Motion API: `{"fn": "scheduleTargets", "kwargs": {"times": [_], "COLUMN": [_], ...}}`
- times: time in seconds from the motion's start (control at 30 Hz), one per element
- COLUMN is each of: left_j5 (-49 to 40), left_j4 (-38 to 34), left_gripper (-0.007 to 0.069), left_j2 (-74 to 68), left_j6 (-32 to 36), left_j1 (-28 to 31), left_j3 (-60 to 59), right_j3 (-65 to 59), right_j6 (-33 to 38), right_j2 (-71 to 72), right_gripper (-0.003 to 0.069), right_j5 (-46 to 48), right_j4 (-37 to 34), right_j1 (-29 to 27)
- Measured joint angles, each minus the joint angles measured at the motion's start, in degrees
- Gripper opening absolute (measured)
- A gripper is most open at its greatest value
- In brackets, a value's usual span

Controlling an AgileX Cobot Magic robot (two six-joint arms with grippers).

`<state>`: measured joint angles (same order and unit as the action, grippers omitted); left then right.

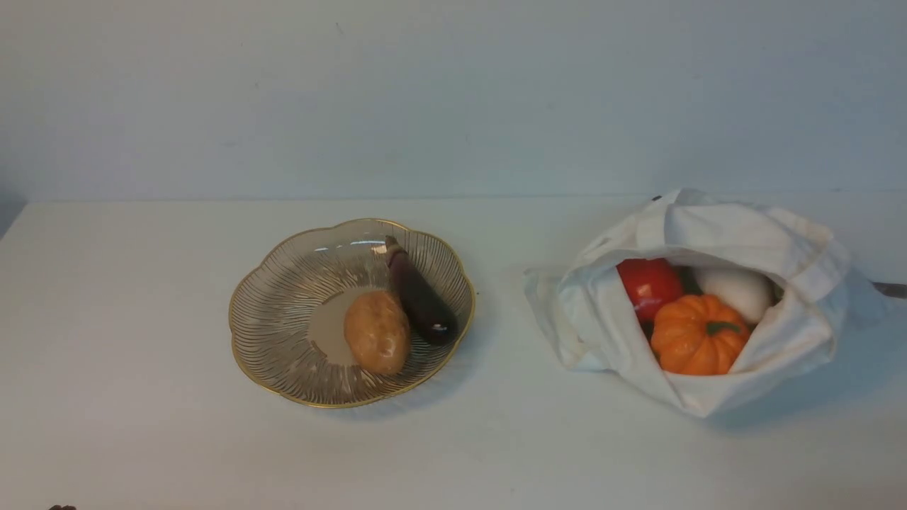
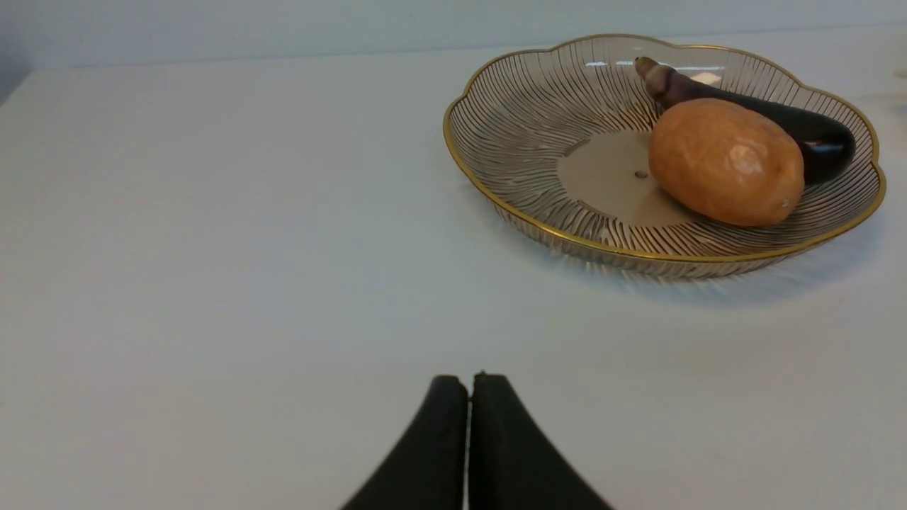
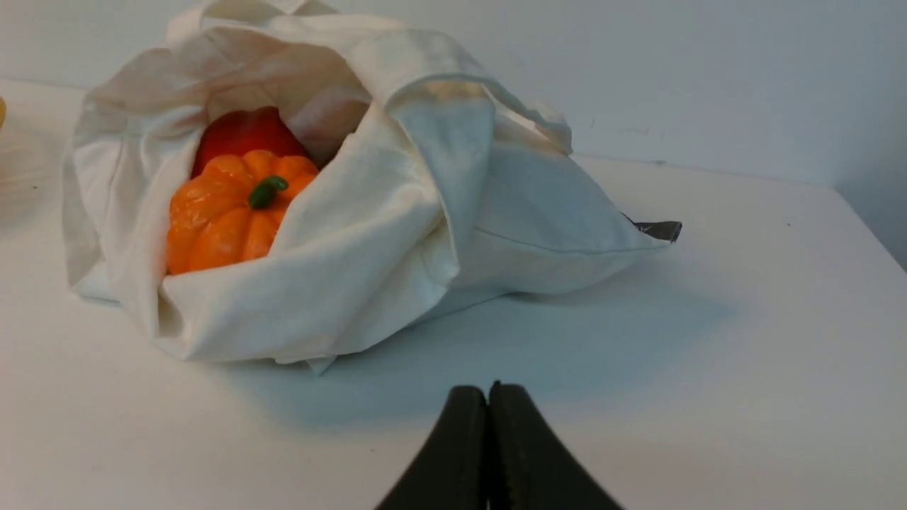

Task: Take vegetables from cloth bag on white table place on plate.
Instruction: 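Reach into the cloth bag toward the pumpkin with the right gripper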

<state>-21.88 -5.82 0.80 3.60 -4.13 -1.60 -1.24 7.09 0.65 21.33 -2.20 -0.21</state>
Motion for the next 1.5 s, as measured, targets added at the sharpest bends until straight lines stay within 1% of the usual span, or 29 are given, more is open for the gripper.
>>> {"fn": "scheduleTargets", "kwargs": {"times": [0.03, 0.13, 0.17, 0.2, 0.23, 0.27, 0.3, 0.33, 0.47, 0.6, 0.67, 0.73, 0.8, 0.83, 0.9, 0.93, 0.97, 1.0, 1.03, 1.13, 1.17, 1.23, 1.27, 1.3, 1.33, 1.4, 1.43, 1.47, 1.5], "left_j5": [0.0, 0.0, 0.0, 0.0, 0.0, 0.0, 0.0, 0.0, 0.0, 0.0, 0.0, 0.0, 0.0, 0.0, 0.0, 0.0, 0.0, 0.0, 0.0, 0.0, 0.0, 0.0, 0.0, 0.0, 0.0, 0.0, 0.0, 0.0, 0.0], "left_j4": [0.0, 0.0, 0.0, 0.0, 0.0, 0.0, 0.0, 0.0, 0.0, 0.0, 0.0, 0.0, 0.0, 0.0, 0.0, 0.0, 0.0, 0.0, 0.0, 0.0, 0.0, 0.0, 0.0, 0.0, 0.0, 0.0, 0.0, 0.0, 0.0], "left_gripper": [-0.0008, -0.0008, -0.0008, -0.0008, -0.0008, -0.0008, -0.0008, -0.0008, -0.0008, -0.0008, -0.0008, -0.0008, -0.0008, -0.0008, -0.0008, -0.0008, -0.0008, -0.0008, -0.0008, -0.0008, -0.0008, -0.0008, -0.0008, -0.0008, -0.0008, -0.0008, -0.0008, -0.0008, -0.0008], "left_j2": [0.0, 0.0, 0.0, 0.0, 0.0, 0.0, 0.0, 0.0, 0.0, 0.0, 0.0, 0.0, 0.0, 0.0, 0.0, 0.0, 0.0, 0.0, 0.0, 0.0, 0.0, 0.0, 0.0, 0.0, 0.0, 0.0, 0.0, 0.0, 0.0], "left_j6": [0.0, 0.0, 0.0, 0.0, 0.0, 0.0, 0.0, 0.0, 0.0, 0.0, 0.0, 0.0, 0.0, 0.0, 0.0, 0.0, 0.0, 0.0, 0.0, 0.0, 0.0, 0.0, 0.0, 0.0, 0.0, 0.0, 0.0, 0.0, 0.0], "left_j1": [0.0, 0.0, 0.0, 0.0, 0.0, 0.0, 0.0, 0.0, 0.0, 0.0, 0.0, 0.0, 0.0, 0.0, 0.0, 0.0, 0.0, 0.0, 0.0, 0.0, 0.0, 0.0, 0.0, 0.0, 0.0, 0.0, 0.0, 0.0, 0.0], "left_j3": [0.0, 0.0, 0.0, 0.0, 0.0, 0.0, 0.0, 0.0, 0.0, 0.0, 0.0, 0.0, 0.0, 0.0, 0.0, 0.0, 0.0, 0.0, 0.0, 0.0, 0.0, 0.0, 0.0, 0.0, 0.0, 0.0, 0.0, 0.0, 0.0], "right_j3": [-0.2, -0.4, -0.4, -0.4, -0.4, -0.4, -0.4, -0.4, -0.4, -0.4, 0.8, 2.6, 12.2, 12.9, 20.0, 25.5, 27.0, 33.9, 33.9, 45.6, 46.1, 51.8, 52.7, 55.5, 58.1, 60.6, 62.6, 63.1, 63.9], "right_j6": [-0.6, -3.7, -6.5, -6.5, -9.7, -10.0, -11.7, -12.1, -11.8, -10.9, -10.5, -9.7, -5.3, -5.3, -3.4, -2.4, -2.3, -1.2, -1.2, 2.8, 2.8, 6.5, 7.5, 10.2, 12.6, 13.9, 13.6, 13.4, 12.5], "right_j2": [0.0, 0.0, 0.0, 0.0, 0.0, 0.0, 0.0, 0.0, 0.0, 0.0, 0.0, 0.0, -1.6, -1.6, -5.5, -10.1, -11.6, -19.2, -20.0, -35.5, -36.3, -46.5, -48.1, -54.2, -59.0, -63.8, -68.0, -68.4, -70.3], "right_gripper": [-0.0015, -0.0015, -0.0015, -0.0015, -0.0015, -0.0015, -0.0015, -0.0015, -0.0015, -0.0015, -0.0015, -0.0015, -0.0015, -0.0015, -0.0015, -0.0015, -0.0015, -0.0015, -0.0015, -0.0015, -0.0015, -0.0015, -0.0015, -0.0013, -0.0013, -0.0013, -0.0011, -0.0011, -0.0012], "right_j5": [-1.2, -6.0, -9.9, -9.9, -13.4, -13.8, -16.2, -17.3, -20.3, -23.2, -22.3, -20.3, -13.2, -13.2, -7.9, -2.6, -0.9, 7.7, 7.7, 26.1, 26.1, 33.3, 34.5, 36.3, 37.1, 37.2, 37.2, 37.2, 37.2], "right_j4": [-1.4, -9.5, -16.4, -16.4, -24.3, -25.1, -31.8, -34.3, -37.9, -38.3, -38.2, -37.5, -32.1, -31.8, -29.4, -27.7, -27.2, -25.8, -25.8, -24.4, -24.4, -24.4, -24.5, -25.0, -25.1, -24.3, -21.8, -21.4, -18.9], "right_j1": [0.0, 0.0, 0.0, 0.0, 0.0, 0.0, 0.0, 0.0, 0.0, 0.0, 0.3, 0.7, 1.8, 1.9, 2.0, 2.0, 2.0, 2.0, 2.0, 2.0, 2.0, 2.1, 2.1, 2.3, 3.2, 5.3, 8.1, 8.5, 10.6]}}
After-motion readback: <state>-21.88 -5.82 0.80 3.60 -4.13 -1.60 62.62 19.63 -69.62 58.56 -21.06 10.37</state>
